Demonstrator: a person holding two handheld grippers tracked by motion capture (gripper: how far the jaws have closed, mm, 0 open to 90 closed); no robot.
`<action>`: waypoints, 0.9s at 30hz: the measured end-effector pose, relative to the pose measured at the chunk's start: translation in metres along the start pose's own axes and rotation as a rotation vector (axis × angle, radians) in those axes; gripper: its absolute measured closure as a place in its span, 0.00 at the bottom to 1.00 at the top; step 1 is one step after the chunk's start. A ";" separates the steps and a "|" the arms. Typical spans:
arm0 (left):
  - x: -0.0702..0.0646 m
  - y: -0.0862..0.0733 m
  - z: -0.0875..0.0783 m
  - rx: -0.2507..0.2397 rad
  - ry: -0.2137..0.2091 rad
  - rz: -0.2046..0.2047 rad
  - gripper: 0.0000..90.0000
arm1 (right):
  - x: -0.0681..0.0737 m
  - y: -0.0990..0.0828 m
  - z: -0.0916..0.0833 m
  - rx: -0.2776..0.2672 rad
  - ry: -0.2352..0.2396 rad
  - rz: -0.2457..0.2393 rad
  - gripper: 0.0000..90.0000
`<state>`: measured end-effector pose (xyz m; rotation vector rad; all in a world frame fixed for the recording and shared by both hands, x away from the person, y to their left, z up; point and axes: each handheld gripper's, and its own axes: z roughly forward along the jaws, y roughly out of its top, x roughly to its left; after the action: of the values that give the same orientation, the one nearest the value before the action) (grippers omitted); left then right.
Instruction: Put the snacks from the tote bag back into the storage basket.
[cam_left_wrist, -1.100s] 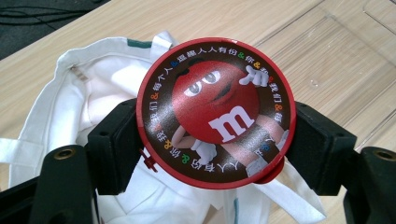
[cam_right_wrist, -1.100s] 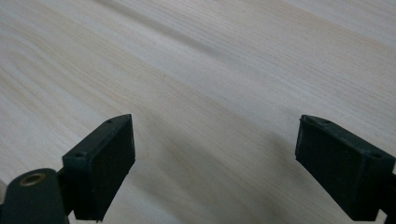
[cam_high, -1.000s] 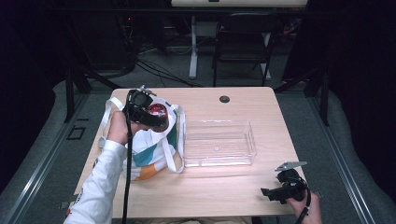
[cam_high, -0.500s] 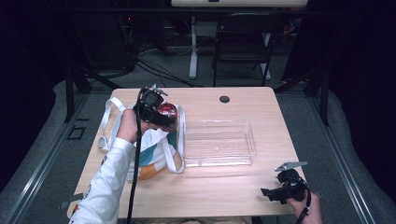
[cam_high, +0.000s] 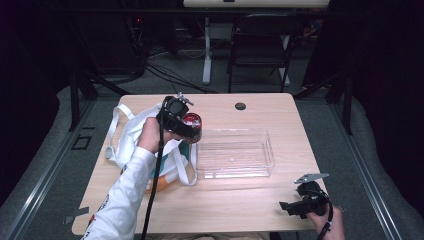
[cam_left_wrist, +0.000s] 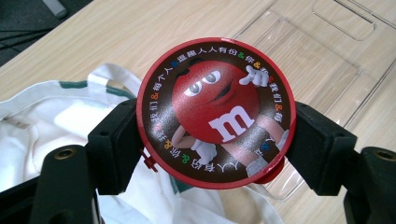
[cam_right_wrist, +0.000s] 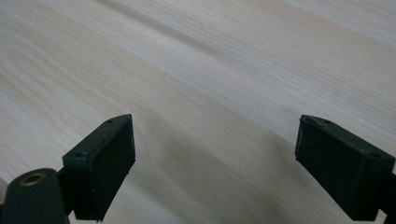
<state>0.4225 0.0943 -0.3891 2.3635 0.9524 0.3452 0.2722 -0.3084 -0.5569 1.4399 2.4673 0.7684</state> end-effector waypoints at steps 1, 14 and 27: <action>-0.001 0.001 0.002 0.003 -0.003 0.004 0.29 | 0.000 0.000 0.000 0.001 -0.003 -0.002 0.13; -0.019 0.008 0.026 0.023 -0.054 0.033 0.29 | 0.000 0.000 0.000 -0.002 -0.003 0.001 0.13; -0.030 0.004 0.053 0.056 -0.088 0.040 0.29 | 0.000 -0.001 0.000 -0.005 0.003 0.002 0.13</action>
<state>0.4256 0.0494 -0.4301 2.4300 0.8861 0.2297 0.2716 -0.3090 -0.5568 1.4415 2.4644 0.7764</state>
